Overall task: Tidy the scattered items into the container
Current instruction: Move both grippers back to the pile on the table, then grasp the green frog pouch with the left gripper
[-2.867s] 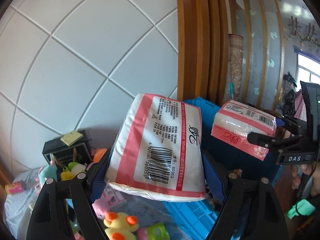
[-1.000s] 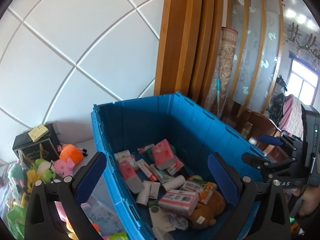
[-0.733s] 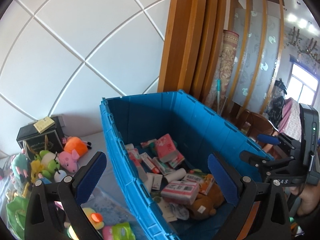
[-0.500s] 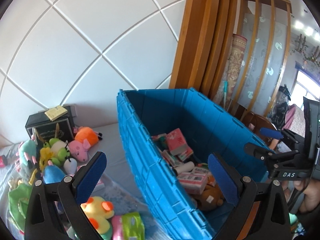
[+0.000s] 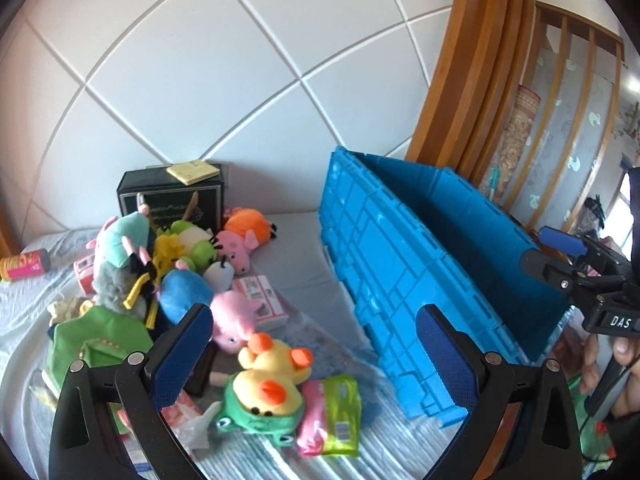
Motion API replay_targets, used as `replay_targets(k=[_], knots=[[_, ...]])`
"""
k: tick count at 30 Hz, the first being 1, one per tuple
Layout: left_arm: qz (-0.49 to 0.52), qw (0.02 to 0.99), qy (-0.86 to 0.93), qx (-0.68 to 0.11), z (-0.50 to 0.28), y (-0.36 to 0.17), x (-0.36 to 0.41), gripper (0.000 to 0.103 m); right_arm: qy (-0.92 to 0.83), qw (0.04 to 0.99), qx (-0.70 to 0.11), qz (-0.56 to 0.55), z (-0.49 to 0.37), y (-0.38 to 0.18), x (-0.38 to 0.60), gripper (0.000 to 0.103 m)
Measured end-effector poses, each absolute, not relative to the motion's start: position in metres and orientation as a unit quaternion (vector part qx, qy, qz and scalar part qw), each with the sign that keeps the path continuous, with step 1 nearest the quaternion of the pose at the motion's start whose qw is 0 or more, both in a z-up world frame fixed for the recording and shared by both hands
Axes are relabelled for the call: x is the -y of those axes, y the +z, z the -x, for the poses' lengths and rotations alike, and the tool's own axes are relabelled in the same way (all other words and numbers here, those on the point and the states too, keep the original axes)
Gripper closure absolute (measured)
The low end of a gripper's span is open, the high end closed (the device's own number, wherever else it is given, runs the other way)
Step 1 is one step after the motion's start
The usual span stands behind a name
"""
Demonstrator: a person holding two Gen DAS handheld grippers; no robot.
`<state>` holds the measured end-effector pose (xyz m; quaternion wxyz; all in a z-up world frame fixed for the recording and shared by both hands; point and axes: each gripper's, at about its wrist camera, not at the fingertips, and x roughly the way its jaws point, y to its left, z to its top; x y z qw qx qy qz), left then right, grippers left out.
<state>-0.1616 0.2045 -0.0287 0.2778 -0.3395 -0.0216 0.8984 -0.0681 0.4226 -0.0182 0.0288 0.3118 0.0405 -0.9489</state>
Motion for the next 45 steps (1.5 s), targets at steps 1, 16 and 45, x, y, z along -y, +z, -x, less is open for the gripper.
replay_targets(k=[1, 16, 45], knots=[[0.342, 0.27, 0.9, 0.024, 0.163, -0.033, -0.192, 0.0, -0.948, 0.033, -0.045, -0.315, 0.07, -0.02, -0.412, 0.007], [0.386, 0.19, 0.902, 0.047, 0.207, -0.106, -0.031, 0.0, -0.932, 0.067, -0.084, -0.346, 0.096, -0.054, -0.275, 0.007], [0.509, 0.164, 0.844, 0.051, 0.312, -0.268, 0.047, 0.001, -0.912, 0.02, -0.087, -0.401, 0.109, -0.08, -0.21, 0.007]])
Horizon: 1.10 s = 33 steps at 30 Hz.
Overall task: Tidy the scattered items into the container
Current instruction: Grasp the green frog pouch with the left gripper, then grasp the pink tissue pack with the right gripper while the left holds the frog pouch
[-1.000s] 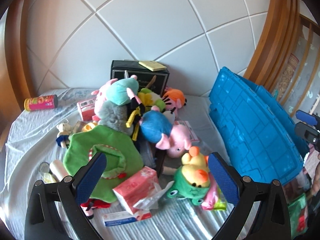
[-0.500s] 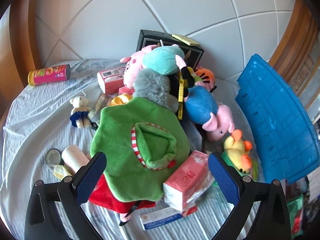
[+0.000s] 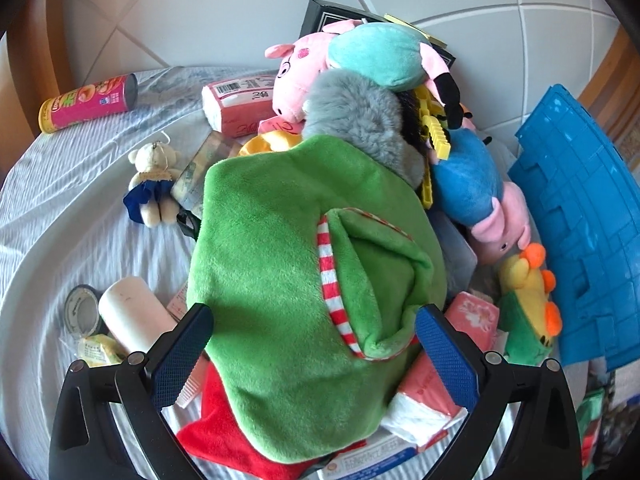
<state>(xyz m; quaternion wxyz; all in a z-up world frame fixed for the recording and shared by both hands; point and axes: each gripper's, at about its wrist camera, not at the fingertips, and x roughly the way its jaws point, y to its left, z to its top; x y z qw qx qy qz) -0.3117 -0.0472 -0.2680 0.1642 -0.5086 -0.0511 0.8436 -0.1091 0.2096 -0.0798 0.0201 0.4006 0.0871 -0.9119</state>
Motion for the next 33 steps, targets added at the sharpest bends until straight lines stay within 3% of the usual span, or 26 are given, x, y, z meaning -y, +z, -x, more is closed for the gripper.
replay_targets(k=[2, 4, 8, 10, 12, 21, 33], knots=[[0.51, 0.175, 0.841, 0.046, 0.311, -0.267, 0.043, 0.01, -0.911, 0.02, -0.085, -0.402, 0.109, -0.081, -0.21, 0.007], [0.51, 0.173, 0.842, 0.029, 0.31, -0.265, 0.04, 0.031, -0.912, 0.02, -0.082, -0.403, 0.109, -0.082, -0.21, 0.007], [0.51, 0.162, 0.845, -0.002, 0.308, -0.262, 0.037, 0.06, -0.913, 0.022, -0.078, -0.399, 0.108, -0.081, -0.211, 0.007], [0.507, 0.156, 0.848, -0.006, 0.307, -0.259, 0.039, 0.08, -0.914, 0.023, -0.077, -0.397, 0.108, -0.08, -0.213, 0.007], [0.502, 0.151, 0.852, 0.003, 0.305, -0.255, 0.044, 0.088, -0.915, 0.024, -0.075, -0.395, 0.107, -0.08, -0.214, 0.007], [0.453, 0.143, 0.878, 0.055, 0.286, -0.21, 0.077, 0.092, -0.913, 0.04, -0.073, -0.4, 0.105, -0.095, -0.213, 0.007], [0.414, 0.11, 0.899, 0.089, 0.25, -0.156, 0.124, 0.092, -0.885, 0.131, -0.108, -0.434, 0.115, -0.164, -0.17, 0.007]])
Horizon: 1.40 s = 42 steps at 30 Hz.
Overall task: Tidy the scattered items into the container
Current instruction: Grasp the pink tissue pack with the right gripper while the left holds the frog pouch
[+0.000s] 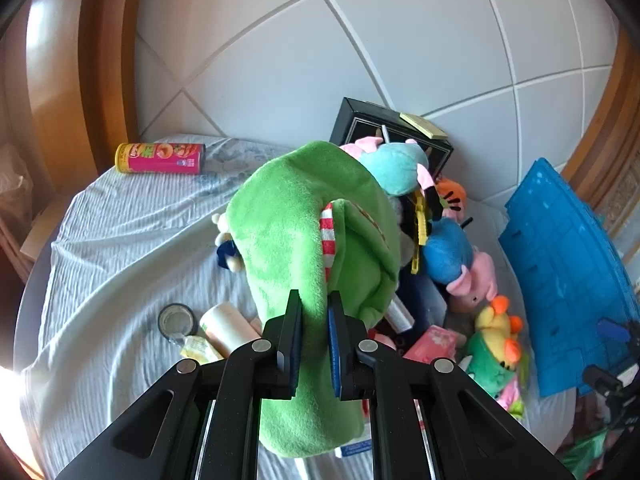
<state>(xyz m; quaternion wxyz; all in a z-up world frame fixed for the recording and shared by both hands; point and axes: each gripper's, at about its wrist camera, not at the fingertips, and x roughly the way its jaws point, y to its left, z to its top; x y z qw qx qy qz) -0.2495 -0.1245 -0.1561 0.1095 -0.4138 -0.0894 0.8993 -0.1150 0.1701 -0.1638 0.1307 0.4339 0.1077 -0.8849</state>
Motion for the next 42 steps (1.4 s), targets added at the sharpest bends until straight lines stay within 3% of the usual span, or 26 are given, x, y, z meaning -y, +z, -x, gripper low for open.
replay_targets(k=[18, 22, 32, 42], knots=[[0.421, 0.063, 0.902, 0.076, 0.206, -0.147, 0.166, 0.092, -0.856, 0.209, -0.165, -0.444, 0.146, -0.284, -0.105, 0.007], [0.422, 0.059, 0.902, 0.072, 0.202, -0.146, 0.17, 0.092, -0.856, 0.207, -0.173, -0.441, 0.162, -0.3, -0.101, 0.002], [0.429, 0.053, 0.899, 0.071, 0.198, -0.15, 0.176, 0.092, -0.841, 0.218, -0.171, -0.465, 0.195, -0.334, -0.101, 0.0], [0.428, 0.059, 0.899, 0.07, 0.199, -0.148, 0.172, 0.092, -0.84, 0.23, -0.19, -0.454, 0.192, -0.321, -0.097, 0.0]])
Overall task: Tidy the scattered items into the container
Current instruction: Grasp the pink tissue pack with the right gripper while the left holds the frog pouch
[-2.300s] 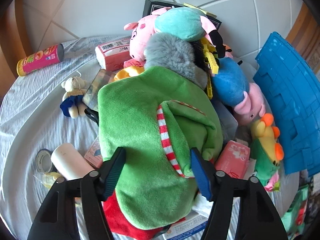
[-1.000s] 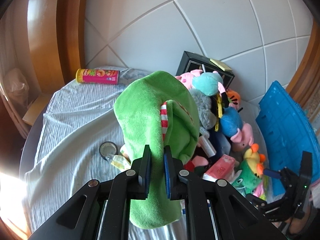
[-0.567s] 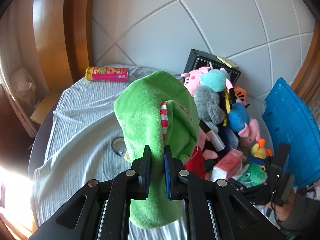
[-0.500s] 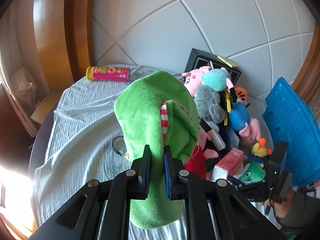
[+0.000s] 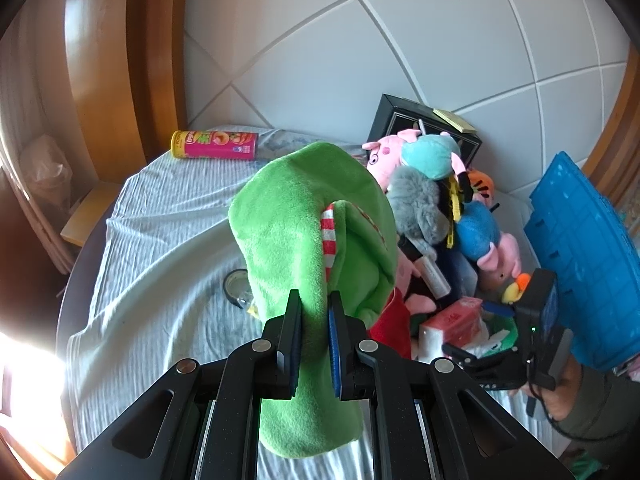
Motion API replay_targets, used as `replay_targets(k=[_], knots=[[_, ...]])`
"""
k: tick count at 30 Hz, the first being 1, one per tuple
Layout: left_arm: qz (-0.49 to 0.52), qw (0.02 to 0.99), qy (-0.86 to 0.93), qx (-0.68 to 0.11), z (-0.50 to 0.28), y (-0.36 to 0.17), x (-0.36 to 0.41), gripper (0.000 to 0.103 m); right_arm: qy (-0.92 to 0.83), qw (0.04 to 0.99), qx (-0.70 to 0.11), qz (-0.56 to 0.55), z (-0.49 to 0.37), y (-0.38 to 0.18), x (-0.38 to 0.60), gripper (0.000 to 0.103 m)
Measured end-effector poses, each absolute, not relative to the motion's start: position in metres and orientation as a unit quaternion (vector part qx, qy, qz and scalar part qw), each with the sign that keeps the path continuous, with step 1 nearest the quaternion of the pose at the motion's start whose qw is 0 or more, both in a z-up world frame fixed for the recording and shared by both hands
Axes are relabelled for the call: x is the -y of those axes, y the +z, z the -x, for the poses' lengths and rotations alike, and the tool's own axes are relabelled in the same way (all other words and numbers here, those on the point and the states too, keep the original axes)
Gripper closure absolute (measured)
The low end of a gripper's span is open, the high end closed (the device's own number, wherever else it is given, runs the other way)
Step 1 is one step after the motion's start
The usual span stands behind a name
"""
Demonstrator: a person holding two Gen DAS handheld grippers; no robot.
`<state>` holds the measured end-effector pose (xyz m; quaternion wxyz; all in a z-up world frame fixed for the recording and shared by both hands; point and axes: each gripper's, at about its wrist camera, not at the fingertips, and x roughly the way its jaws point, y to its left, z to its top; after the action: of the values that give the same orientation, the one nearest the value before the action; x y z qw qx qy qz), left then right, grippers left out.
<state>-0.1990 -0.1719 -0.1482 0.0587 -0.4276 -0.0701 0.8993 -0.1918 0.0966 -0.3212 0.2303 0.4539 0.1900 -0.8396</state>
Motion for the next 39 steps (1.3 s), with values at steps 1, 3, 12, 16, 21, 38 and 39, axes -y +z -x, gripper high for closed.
replay_targets(k=[1, 3, 12, 16, 21, 38, 39], knots=[[0.427, 0.059, 0.9, 0.071, 0.199, -0.148, 0.172, 0.092, -0.84, 0.232, -0.203, -0.447, 0.188, -0.318, -0.096, 0.0], [0.425, 0.057, 0.9, 0.074, 0.199, -0.147, 0.174, 0.092, -0.833, 0.242, -0.246, -0.432, 0.179, -0.314, -0.092, 0.0], [0.421, 0.05, 0.901, 0.094, 0.192, -0.15, 0.178, 0.092, -0.76, 0.289, -0.484, -0.323, 0.133, -0.333, -0.069, 0.0], [0.42, 0.04, 0.901, 0.103, 0.185, -0.151, 0.185, 0.092, -0.711, 0.318, -0.55, -0.302, 0.128, -0.353, -0.067, 0.0], [0.421, 0.024, 0.9, 0.111, 0.177, -0.155, 0.194, 0.092, -0.672, 0.353, -0.571, -0.313, 0.138, -0.37, -0.065, 0.0], [0.415, 0.013, 0.903, 0.115, 0.174, -0.149, 0.195, 0.092, -0.677, 0.361, -0.512, -0.386, 0.163, -0.371, -0.075, 0.02], [0.415, 0.013, 0.903, 0.114, 0.175, -0.148, 0.195, 0.092, -0.681, 0.359, -0.507, -0.387, 0.164, -0.369, -0.077, 0.021]])
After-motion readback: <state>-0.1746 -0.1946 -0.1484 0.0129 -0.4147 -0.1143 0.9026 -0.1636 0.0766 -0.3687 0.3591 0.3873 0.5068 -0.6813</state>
